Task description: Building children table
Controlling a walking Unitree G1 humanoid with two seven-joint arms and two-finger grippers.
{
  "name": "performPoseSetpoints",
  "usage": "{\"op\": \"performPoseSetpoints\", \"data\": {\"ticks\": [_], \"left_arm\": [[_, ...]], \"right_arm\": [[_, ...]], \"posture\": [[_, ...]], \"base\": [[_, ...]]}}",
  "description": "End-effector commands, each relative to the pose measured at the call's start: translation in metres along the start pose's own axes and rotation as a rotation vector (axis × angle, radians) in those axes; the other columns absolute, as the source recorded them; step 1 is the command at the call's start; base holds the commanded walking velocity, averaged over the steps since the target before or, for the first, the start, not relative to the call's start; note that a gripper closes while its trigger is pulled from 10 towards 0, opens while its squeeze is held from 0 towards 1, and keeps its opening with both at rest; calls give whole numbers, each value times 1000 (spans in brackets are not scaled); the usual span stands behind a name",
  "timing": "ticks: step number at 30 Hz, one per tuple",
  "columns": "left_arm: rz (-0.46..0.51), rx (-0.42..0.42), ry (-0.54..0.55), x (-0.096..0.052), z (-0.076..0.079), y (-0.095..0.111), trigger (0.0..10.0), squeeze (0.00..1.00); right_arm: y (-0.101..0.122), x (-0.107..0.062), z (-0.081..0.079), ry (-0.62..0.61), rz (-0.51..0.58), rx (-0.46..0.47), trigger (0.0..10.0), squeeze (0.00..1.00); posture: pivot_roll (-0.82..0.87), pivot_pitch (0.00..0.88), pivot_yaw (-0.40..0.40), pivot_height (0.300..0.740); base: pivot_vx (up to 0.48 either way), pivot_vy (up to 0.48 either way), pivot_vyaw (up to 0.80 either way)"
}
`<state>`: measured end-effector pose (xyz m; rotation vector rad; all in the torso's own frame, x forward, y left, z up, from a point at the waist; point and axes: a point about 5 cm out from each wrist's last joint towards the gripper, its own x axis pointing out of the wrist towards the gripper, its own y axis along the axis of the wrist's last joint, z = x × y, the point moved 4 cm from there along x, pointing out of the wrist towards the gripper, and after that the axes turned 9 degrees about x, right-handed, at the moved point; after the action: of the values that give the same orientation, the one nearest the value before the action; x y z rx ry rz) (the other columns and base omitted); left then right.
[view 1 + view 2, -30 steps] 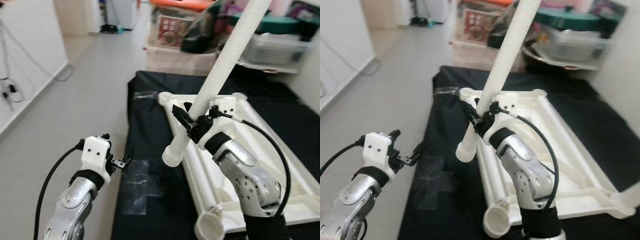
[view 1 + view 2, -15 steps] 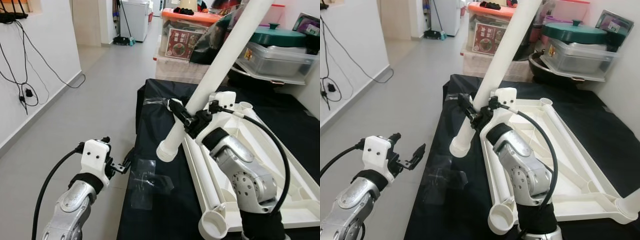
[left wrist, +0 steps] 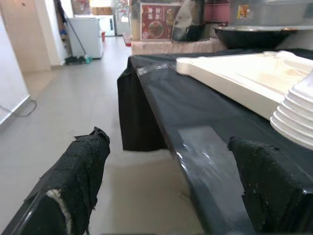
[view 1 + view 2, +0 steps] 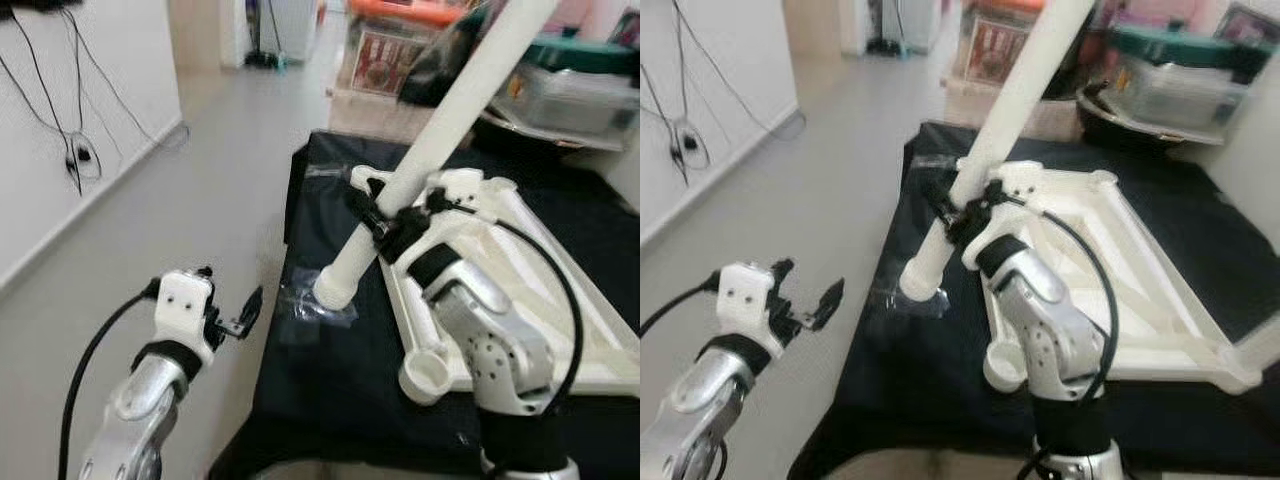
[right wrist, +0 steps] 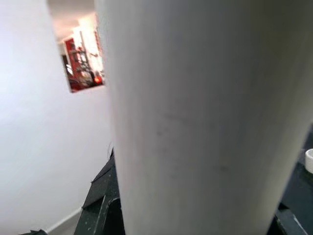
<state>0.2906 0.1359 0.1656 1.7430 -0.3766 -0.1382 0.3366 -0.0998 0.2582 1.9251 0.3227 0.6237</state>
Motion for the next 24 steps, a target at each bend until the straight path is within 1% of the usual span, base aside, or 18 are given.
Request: {"op": "performPoseSetpoints", "data": {"ticks": [1, 4, 6, 12, 14, 24], "left_arm": [[6, -22, -6, 1, 3, 1, 10000, 0], [8, -28, -2, 1, 2, 2, 10000, 0], [-2, -32, 1, 1, 1, -1, 10000, 0], [-14, -61, 15, 2, -2, -3, 10000, 0], [-17, -61, 15, 2, -3, -3, 10000, 0], [-16, -74, 14, 4, -3, -4, 10000, 0]], "right_arm": [[8, -1, 2, -4, 31, -12, 10000, 0], [8, -1, 4, -9, 30, -12, 10000, 0], [8, -1, 7, -23, 30, -14, 10000, 0], [8, 0, 10, -46, 29, -18, 10000, 0], [9, -1, 11, -47, 31, -18, 10000, 0], [7, -1, 11, -48, 28, -34, 10000, 0]], "posture": [[88, 0, -111, 740], [88, 0, -111, 740], [88, 0, -111, 740], [83, 0, -110, 740], [83, 0, -110, 740], [79, 0, -108, 740]], "base": [[0, 0, 0], [0, 0, 0], [0, 0, -500], [0, 0, -788], [0, 322, -556], [0, 480, 0]]}}
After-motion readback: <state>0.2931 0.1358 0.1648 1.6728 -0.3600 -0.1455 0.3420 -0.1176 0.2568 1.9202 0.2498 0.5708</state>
